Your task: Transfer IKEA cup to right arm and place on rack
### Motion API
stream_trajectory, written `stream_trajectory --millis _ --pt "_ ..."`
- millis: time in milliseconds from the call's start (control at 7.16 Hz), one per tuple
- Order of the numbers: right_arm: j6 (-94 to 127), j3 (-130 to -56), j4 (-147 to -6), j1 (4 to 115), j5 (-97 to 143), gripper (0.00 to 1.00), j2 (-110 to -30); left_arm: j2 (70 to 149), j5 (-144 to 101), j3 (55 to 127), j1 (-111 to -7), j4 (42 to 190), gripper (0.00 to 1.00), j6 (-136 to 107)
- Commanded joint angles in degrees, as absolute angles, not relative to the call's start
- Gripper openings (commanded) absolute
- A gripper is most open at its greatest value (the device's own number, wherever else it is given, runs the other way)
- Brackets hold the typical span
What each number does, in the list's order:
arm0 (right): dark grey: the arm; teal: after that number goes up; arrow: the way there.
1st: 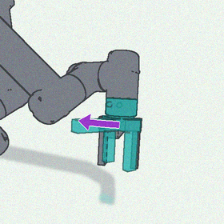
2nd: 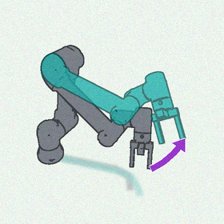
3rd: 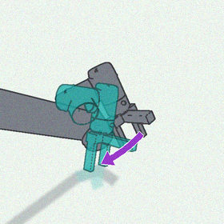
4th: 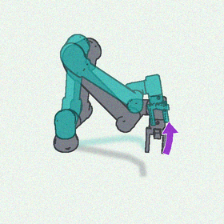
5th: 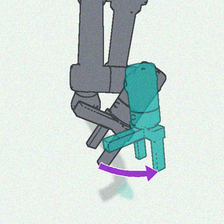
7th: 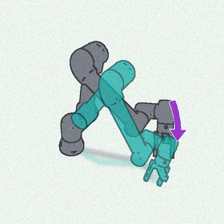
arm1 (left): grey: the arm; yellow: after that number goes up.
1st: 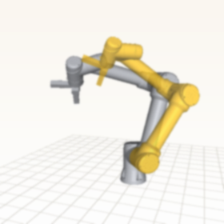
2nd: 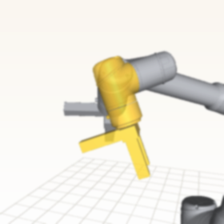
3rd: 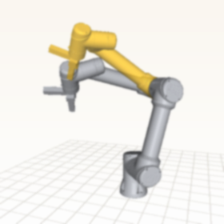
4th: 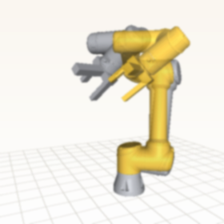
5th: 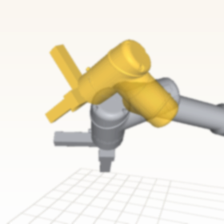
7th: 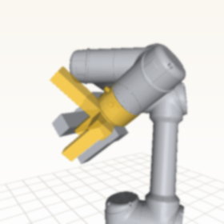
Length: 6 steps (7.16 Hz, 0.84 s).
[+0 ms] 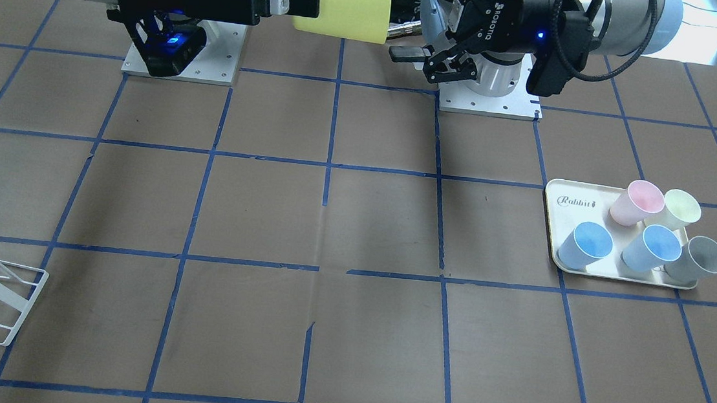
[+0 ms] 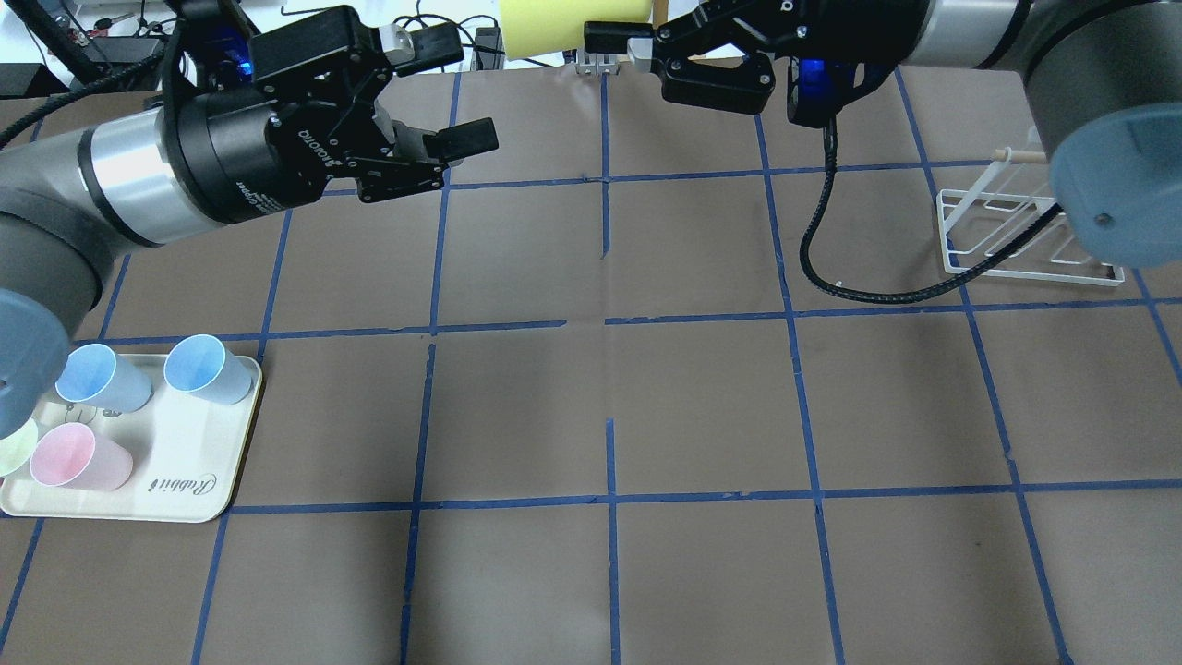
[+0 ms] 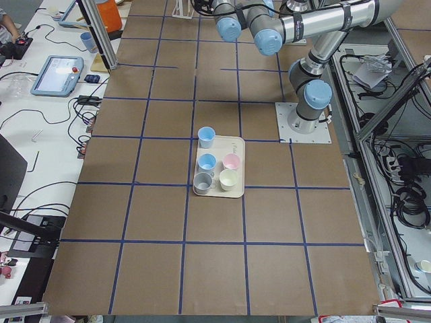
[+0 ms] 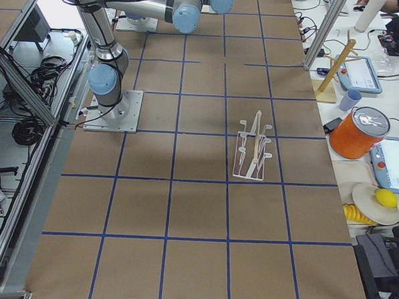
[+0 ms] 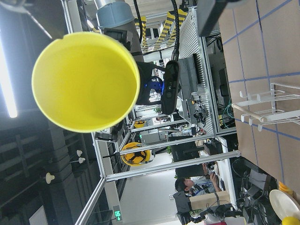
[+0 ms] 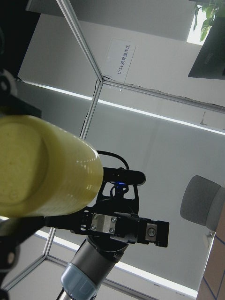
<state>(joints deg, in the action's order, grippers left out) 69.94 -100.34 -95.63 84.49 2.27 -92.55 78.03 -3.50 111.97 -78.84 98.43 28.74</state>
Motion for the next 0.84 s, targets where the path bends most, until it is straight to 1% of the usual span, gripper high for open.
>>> stream_trajectory --millis 0,279,419,559,698 --pt "70.0 -100.4 -95.6 82.3 1.8 0.00 -92.5 78.0 -3.4 111.9 -78.8 98.3 0.98 28.7" --pt "70.1 -100.4 -95.5 77.8 0.6 0.00 -92.5 79.1 4.2 110.7 -78.3 97.9 0.98 26.2" --pt "70.0 -100.1 -95.9 77.2 -5.1 0.00 -92.7 80.1 9.9 107.4 -78.3 97.5 0.99 21.8" --pt "70.0 -100.1 -98.2 77.2 -12.0 0.00 -92.7 82.1 21.5 102.6 -78.3 96.4 0.99 17.7" --pt "69.4 -100.0 -98.5 77.3 -17.6 0.00 -92.8 83.9 36.6 98.7 -78.7 90.4 1.00 11.1"
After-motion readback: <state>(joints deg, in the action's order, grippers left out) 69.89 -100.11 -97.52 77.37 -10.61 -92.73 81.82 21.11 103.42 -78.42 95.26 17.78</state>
